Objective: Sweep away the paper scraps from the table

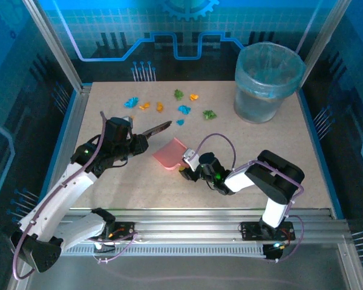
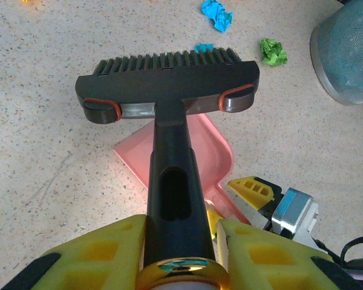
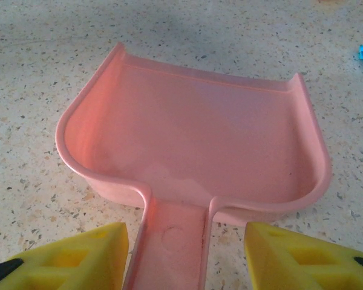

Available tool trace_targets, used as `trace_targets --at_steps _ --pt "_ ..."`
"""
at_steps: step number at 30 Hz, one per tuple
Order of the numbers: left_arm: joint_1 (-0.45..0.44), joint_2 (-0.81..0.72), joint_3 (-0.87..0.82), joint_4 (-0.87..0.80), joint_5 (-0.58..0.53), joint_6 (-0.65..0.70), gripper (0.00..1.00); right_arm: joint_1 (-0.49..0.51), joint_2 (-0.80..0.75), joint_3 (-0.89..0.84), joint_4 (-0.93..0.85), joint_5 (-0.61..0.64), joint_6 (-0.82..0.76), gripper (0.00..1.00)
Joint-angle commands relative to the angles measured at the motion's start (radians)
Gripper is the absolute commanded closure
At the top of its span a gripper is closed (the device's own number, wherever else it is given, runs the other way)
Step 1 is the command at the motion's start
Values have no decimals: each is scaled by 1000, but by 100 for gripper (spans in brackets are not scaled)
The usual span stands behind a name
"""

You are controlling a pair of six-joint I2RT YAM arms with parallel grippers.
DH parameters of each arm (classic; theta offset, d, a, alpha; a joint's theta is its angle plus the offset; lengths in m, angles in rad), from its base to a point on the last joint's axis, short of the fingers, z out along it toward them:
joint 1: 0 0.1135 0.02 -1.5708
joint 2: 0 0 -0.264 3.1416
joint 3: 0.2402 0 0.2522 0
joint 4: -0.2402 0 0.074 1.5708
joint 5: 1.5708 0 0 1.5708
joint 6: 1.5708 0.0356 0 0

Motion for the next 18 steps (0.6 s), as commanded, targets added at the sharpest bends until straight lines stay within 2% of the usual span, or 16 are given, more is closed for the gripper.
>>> trace_targets --at_steps 1,6,12,18 --pt "13 -13 -5 42 14 -2 100 14 3 -22 66 24 7 46" --pt "12 -12 -2 39 16 -3 100 14 2 -35 70 30 10 49" --pt "13 -17 -2 33 18 -6 100 16 -24 -71 86 19 10 43" --pt "13 -16 -5 38 24 -11 100 16 -35 -80 80 23 6 45"
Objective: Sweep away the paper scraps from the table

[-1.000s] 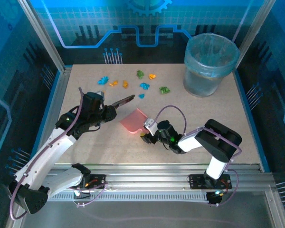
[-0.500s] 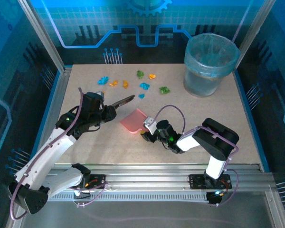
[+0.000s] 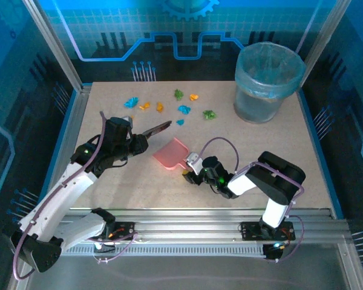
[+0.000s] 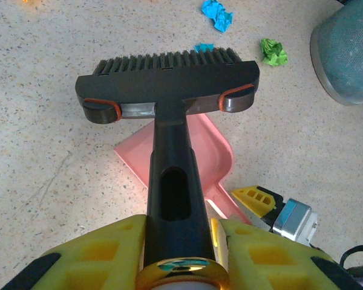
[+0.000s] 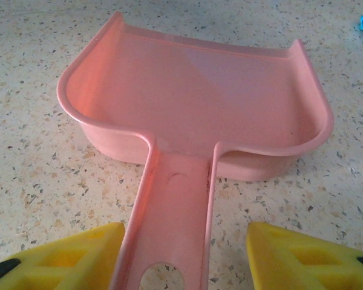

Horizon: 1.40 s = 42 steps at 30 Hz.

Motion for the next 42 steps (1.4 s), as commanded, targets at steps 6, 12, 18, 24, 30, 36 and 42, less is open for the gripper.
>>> trace_targets --at_steps 6,12,18,24,30,36,42 --pt "10 -18 0 28 22 -13 100 24 -26 11 22 26 -3 49" --pt "9 -24 2 23 20 -14 100 31 -39 23 -15 49 -13 58" --pt "10 -22 13 22 20 -15 100 34 -89 40 -98 58 -25 74" --pt "11 -13 31 17 16 -16 100 32 -171 85 -262 40 -41 86" --pt "13 -4 89 -9 -10 6 100 3 -287 201 -582 -6 -14 100" --pt "34 34 215 -73 -54 52 100 -83 -446 244 -780 -139 17 100" --pt "134 131 384 -182 -41 101 100 -111 -556 255 -855 -182 -15 100"
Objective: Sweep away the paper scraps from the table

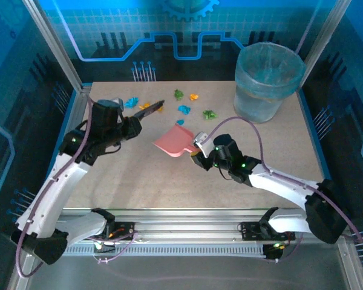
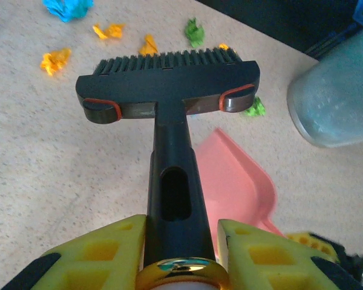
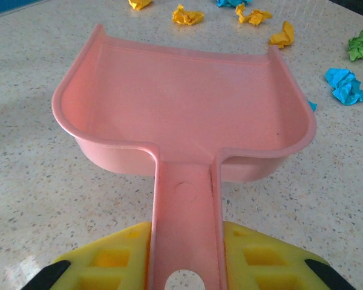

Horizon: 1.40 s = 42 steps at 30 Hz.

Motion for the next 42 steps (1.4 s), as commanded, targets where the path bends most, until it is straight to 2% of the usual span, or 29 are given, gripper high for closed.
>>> trace_targets --at_steps 1,6,12,16,20,29,35,42 --pt "66 53 113 -77 -5 63 100 -8 -42 24 -83 -50 -17 100" --pt "172 186 293 -209 27 119 100 -1 36 124 -142 -5 -26 100" --pt "262 367 457 -306 20 151 100 57 197 218 -69 124 -49 100" --pt "310 498 559 -327 29 145 100 85 277 176 22 164 -55 100" --pt "321 650 714 -346 19 133 100 104 326 101 145 182 -50 100" --pt "319 1049 1165 -410 60 92 100 132 395 124 176 220 -52 100" --pt "320 1162 1228 -343 115 72 100 121 413 130 176 234 -22 100" --pt "315 1195 1211 -331 206 61 100 109 441 145 175 237 0 100"
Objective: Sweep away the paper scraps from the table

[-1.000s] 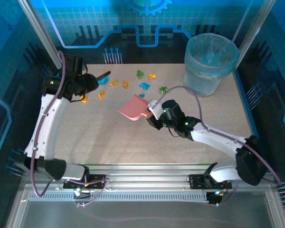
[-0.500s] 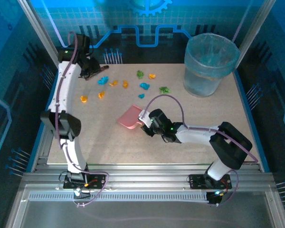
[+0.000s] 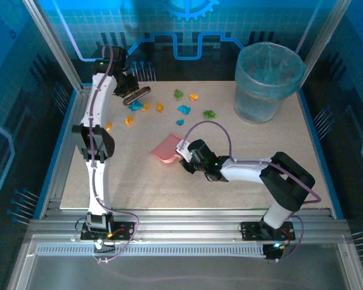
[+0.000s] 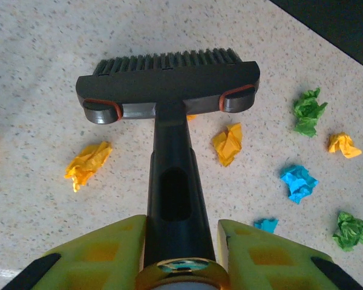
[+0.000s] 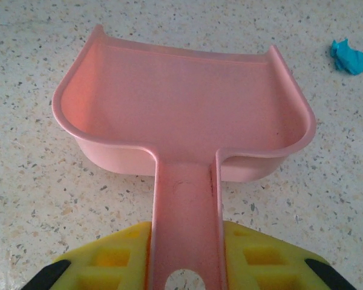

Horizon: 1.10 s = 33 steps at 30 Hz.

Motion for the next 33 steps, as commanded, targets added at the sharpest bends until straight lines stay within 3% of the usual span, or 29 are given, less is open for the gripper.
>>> trace_targets --at_steps 1,14,33 --pt "-1 -15 7 24 88 -24 100 -11 12 28 36 12 23 100" --pt "-49 -316 -471 198 242 -90 100 -23 25 37 31 12 35 100" --pt "-127 -774 -1073 382 338 -214 100 -45 35 41 14 10 41 100"
